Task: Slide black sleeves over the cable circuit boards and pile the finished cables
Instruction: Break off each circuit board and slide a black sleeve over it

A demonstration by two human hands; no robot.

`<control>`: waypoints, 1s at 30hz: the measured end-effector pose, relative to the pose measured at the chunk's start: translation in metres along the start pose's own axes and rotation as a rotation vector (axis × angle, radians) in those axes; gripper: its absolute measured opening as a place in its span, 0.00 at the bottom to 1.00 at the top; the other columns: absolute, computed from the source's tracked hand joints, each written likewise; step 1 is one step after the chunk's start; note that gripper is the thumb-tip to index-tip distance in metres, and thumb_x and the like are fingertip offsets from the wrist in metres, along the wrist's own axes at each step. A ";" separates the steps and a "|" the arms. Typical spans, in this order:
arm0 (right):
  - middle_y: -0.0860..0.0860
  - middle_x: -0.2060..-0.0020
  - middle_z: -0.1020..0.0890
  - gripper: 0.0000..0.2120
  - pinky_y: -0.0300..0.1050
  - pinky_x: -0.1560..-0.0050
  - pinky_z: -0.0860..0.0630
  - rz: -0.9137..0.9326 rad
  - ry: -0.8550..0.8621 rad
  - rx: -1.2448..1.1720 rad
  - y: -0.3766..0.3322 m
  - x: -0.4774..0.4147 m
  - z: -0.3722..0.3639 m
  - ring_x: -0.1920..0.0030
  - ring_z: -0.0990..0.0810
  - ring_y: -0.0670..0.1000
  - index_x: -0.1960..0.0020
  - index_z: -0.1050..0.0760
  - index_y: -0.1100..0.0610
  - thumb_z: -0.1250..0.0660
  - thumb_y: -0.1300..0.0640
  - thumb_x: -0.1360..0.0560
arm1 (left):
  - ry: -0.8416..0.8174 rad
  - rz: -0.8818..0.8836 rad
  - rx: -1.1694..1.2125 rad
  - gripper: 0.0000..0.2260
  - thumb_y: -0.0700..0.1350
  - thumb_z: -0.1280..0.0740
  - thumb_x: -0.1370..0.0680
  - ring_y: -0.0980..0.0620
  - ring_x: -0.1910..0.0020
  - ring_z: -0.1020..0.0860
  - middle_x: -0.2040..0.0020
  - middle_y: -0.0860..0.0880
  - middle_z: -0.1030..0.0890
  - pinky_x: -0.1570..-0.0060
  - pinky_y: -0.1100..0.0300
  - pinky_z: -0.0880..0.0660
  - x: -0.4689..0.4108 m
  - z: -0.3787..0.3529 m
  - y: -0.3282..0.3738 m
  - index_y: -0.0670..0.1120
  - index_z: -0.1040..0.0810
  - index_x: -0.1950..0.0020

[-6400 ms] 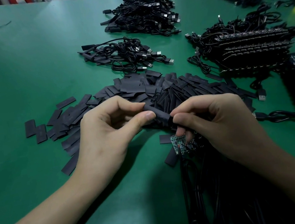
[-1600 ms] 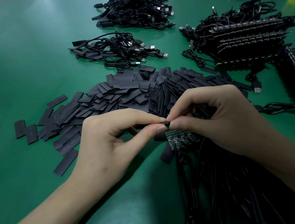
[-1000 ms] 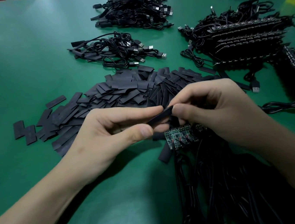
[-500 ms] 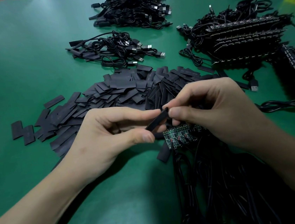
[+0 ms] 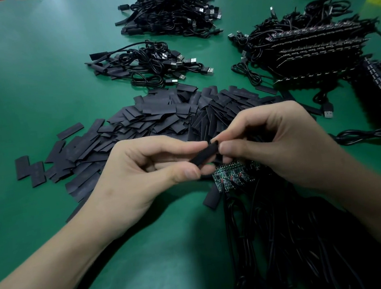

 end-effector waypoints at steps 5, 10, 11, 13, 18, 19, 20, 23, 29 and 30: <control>0.43 0.61 0.13 0.07 0.33 0.53 0.22 0.032 -0.015 0.203 -0.002 0.001 0.005 0.59 0.15 0.41 0.52 0.15 0.49 0.24 0.51 0.29 | 0.118 0.044 0.088 0.09 0.48 0.26 0.34 0.50 0.62 0.13 0.58 0.45 0.12 0.63 0.64 0.19 -0.003 0.010 -0.004 0.51 0.11 0.55; 0.46 0.66 0.14 0.03 0.35 0.60 0.23 0.053 -0.019 0.223 -0.001 0.002 0.003 0.65 0.16 0.45 0.54 0.16 0.50 0.26 0.57 0.24 | 0.094 0.077 0.121 0.11 0.51 0.26 0.33 0.50 0.58 0.13 0.55 0.45 0.12 0.62 0.64 0.19 -0.003 0.010 -0.007 0.53 0.11 0.52; 0.47 0.67 0.15 0.03 0.34 0.60 0.24 0.062 -0.020 0.232 -0.001 0.001 0.003 0.66 0.16 0.45 0.55 0.16 0.50 0.27 0.57 0.23 | 0.083 0.075 0.128 0.12 0.52 0.25 0.33 0.50 0.57 0.13 0.54 0.45 0.12 0.61 0.64 0.19 -0.004 0.010 -0.007 0.52 0.12 0.51; 0.47 0.68 0.15 0.03 0.33 0.60 0.24 0.075 -0.017 0.245 -0.001 0.001 0.002 0.67 0.17 0.44 0.55 0.16 0.51 0.27 0.57 0.23 | 0.069 0.068 0.136 0.13 0.53 0.24 0.33 0.49 0.56 0.13 0.54 0.44 0.12 0.60 0.63 0.19 -0.004 0.010 -0.007 0.52 0.12 0.50; 0.45 0.70 0.17 0.03 0.30 0.61 0.28 0.136 -0.001 0.325 -0.003 0.004 -0.002 0.67 0.19 0.41 0.56 0.16 0.52 0.26 0.58 0.24 | 0.037 0.046 0.143 0.12 0.52 0.22 0.33 0.48 0.57 0.13 0.55 0.45 0.12 0.58 0.62 0.18 -0.005 0.010 -0.009 0.50 0.12 0.51; 0.44 0.70 0.17 0.03 0.30 0.61 0.28 0.147 0.005 0.342 -0.004 0.004 -0.002 0.67 0.19 0.41 0.56 0.16 0.52 0.26 0.58 0.24 | 0.024 0.043 0.147 0.12 0.52 0.22 0.33 0.48 0.57 0.13 0.55 0.45 0.12 0.58 0.61 0.18 -0.005 0.010 -0.009 0.50 0.12 0.52; 0.44 0.70 0.17 0.03 0.31 0.61 0.28 0.160 0.008 0.362 -0.005 0.004 -0.003 0.67 0.19 0.41 0.56 0.16 0.53 0.26 0.58 0.24 | 0.012 0.041 0.146 0.12 0.52 0.22 0.33 0.49 0.57 0.13 0.55 0.45 0.12 0.58 0.61 0.18 -0.005 0.010 -0.009 0.50 0.12 0.52; 0.44 0.70 0.17 0.03 0.31 0.61 0.28 0.184 0.006 0.423 -0.007 0.005 -0.003 0.67 0.19 0.42 0.56 0.15 0.54 0.26 0.58 0.23 | -0.019 0.035 0.129 0.12 0.52 0.21 0.33 0.49 0.57 0.13 0.56 0.44 0.12 0.56 0.61 0.18 -0.004 0.011 -0.011 0.50 0.12 0.52; 0.44 0.70 0.19 0.03 0.36 0.66 0.29 0.193 0.084 0.414 -0.008 0.006 0.003 0.69 0.21 0.46 0.54 0.17 0.52 0.27 0.59 0.22 | 0.050 -0.013 -0.071 0.08 0.42 0.25 0.29 0.54 0.57 0.14 0.57 0.46 0.12 0.52 0.66 0.21 -0.005 0.019 -0.008 0.50 0.12 0.52; 0.43 0.69 0.19 0.03 0.36 0.66 0.29 0.203 0.101 0.440 -0.009 0.005 0.004 0.68 0.21 0.46 0.53 0.16 0.52 0.28 0.58 0.22 | 0.047 -0.035 -0.152 0.08 0.42 0.25 0.29 0.56 0.57 0.15 0.57 0.49 0.12 0.52 0.67 0.22 -0.005 0.018 -0.006 0.51 0.12 0.52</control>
Point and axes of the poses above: each hand's wrist, its own x-axis away from the middle knuckle, its own z-axis out of the back of the hand, y = z × x, the point moved 6 cm from there along -x, towards the middle knuckle
